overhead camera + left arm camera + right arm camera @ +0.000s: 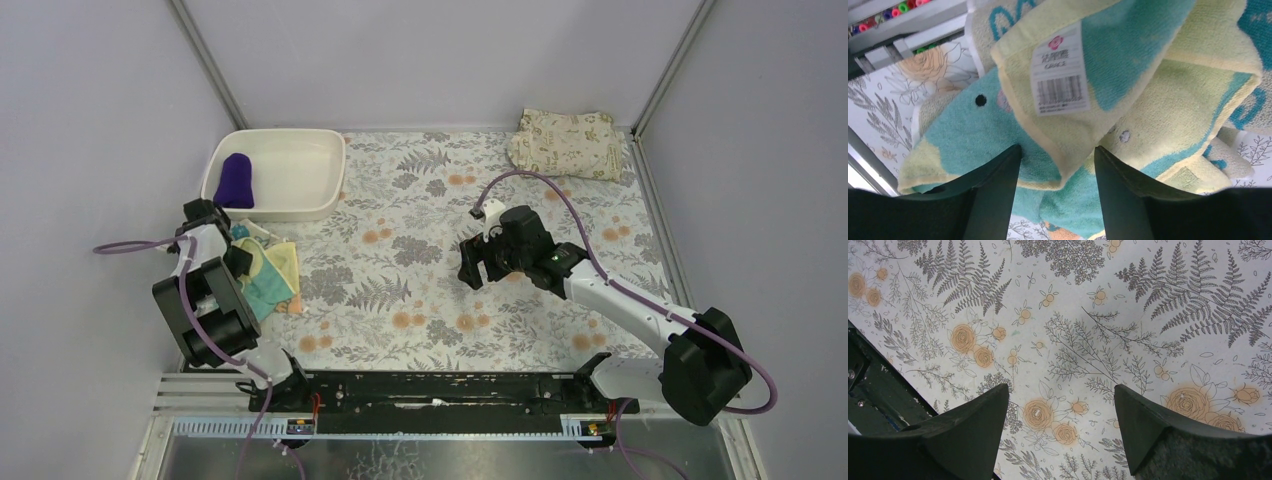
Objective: Roll the towels
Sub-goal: Pick up the towel at the corner of the board, then place the towel at the center of the board.
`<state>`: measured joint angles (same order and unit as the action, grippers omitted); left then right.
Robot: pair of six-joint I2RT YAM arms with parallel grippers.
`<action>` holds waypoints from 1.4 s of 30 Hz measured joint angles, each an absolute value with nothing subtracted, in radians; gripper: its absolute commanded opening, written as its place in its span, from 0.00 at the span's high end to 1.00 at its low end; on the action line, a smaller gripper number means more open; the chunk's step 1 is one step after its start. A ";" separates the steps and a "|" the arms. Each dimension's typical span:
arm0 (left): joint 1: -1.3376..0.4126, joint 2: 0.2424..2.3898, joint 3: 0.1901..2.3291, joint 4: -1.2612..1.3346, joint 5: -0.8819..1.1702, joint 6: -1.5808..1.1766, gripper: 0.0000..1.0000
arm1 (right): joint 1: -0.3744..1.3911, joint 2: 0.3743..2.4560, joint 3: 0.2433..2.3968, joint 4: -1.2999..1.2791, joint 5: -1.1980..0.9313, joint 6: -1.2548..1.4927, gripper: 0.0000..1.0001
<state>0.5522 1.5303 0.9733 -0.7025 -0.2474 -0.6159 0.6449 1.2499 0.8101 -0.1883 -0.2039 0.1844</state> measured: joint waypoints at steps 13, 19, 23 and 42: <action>0.536 1.478 1.019 -0.695 -0.211 -0.617 0.93 | 0.645 1.250 0.809 -0.189 -0.204 0.184 0.16; 0.347 1.294 1.101 -0.733 -0.192 -0.644 0.93 | 0.645 1.247 0.809 -0.189 -0.202 0.185 0.17; 0.094 1.215 1.198 -0.744 -0.183 -0.693 0.92 | 0.645 1.226 0.806 -0.188 -0.192 0.196 0.17; -0.661 1.601 1.884 -0.698 -0.200 -0.815 0.86 | 0.645 0.939 0.748 -0.205 0.072 0.278 0.14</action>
<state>-0.6609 1.6012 1.8839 -0.6983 -0.1997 -0.8146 0.6449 0.9394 0.7479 -0.2054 0.0719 0.2775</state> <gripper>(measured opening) 0.119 0.853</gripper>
